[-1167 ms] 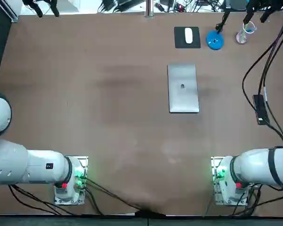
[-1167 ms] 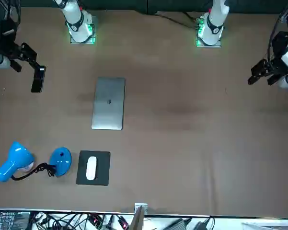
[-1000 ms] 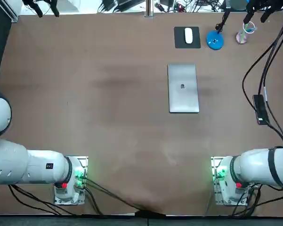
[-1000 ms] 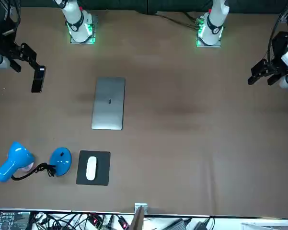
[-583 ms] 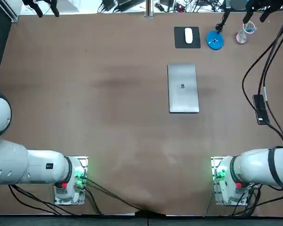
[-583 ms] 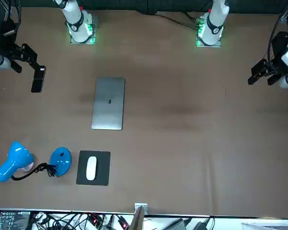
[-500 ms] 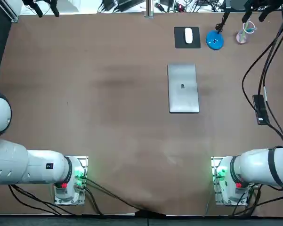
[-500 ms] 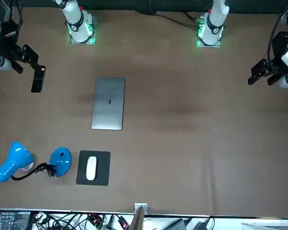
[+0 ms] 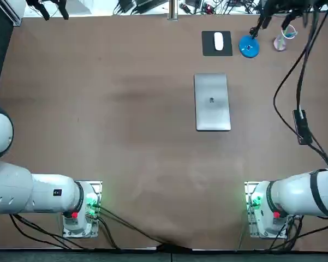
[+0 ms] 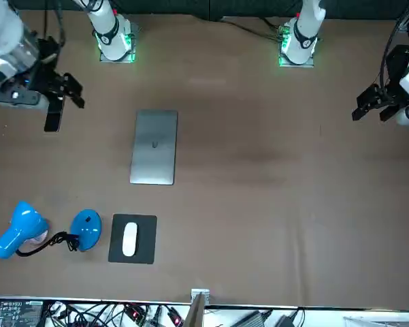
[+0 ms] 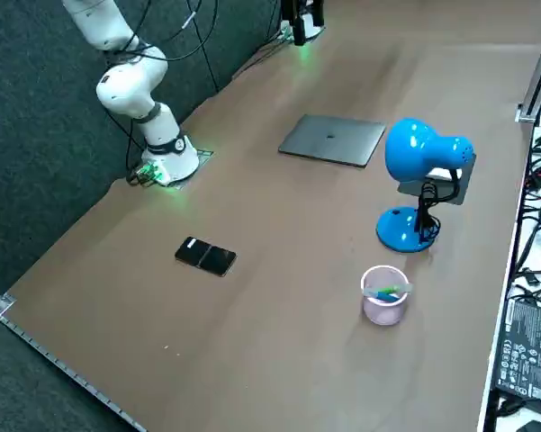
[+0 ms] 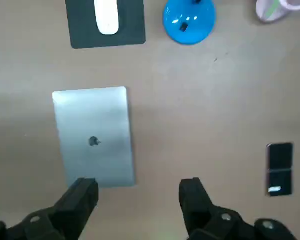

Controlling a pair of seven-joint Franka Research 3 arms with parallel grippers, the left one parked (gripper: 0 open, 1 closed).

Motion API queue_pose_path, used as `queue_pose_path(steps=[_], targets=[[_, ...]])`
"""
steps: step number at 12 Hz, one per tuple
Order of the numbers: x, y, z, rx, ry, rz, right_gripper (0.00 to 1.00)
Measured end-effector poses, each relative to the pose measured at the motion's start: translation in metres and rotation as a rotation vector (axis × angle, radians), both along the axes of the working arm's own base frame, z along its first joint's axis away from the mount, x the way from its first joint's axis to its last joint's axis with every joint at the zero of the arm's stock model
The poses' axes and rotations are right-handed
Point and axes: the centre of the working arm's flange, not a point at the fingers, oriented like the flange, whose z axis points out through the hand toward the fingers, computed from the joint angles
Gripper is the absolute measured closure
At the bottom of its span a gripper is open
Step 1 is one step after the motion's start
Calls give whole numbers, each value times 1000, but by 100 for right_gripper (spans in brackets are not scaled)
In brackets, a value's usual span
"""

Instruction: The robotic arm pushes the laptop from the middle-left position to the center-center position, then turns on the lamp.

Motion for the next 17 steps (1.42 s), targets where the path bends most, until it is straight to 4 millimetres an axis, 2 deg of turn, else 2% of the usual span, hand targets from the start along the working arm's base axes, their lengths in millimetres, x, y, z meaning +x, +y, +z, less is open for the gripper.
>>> queue_pose_path(steps=[7, 10, 11, 17], targets=[[-14, 138, -50, 1, 52, -203, 0], [-18, 186, -80, -8, 54, -330, 0], [-20, 211, -101, -12, 50, -439, 0], [-35, 261, -177, 26, 13, -795, 0]])
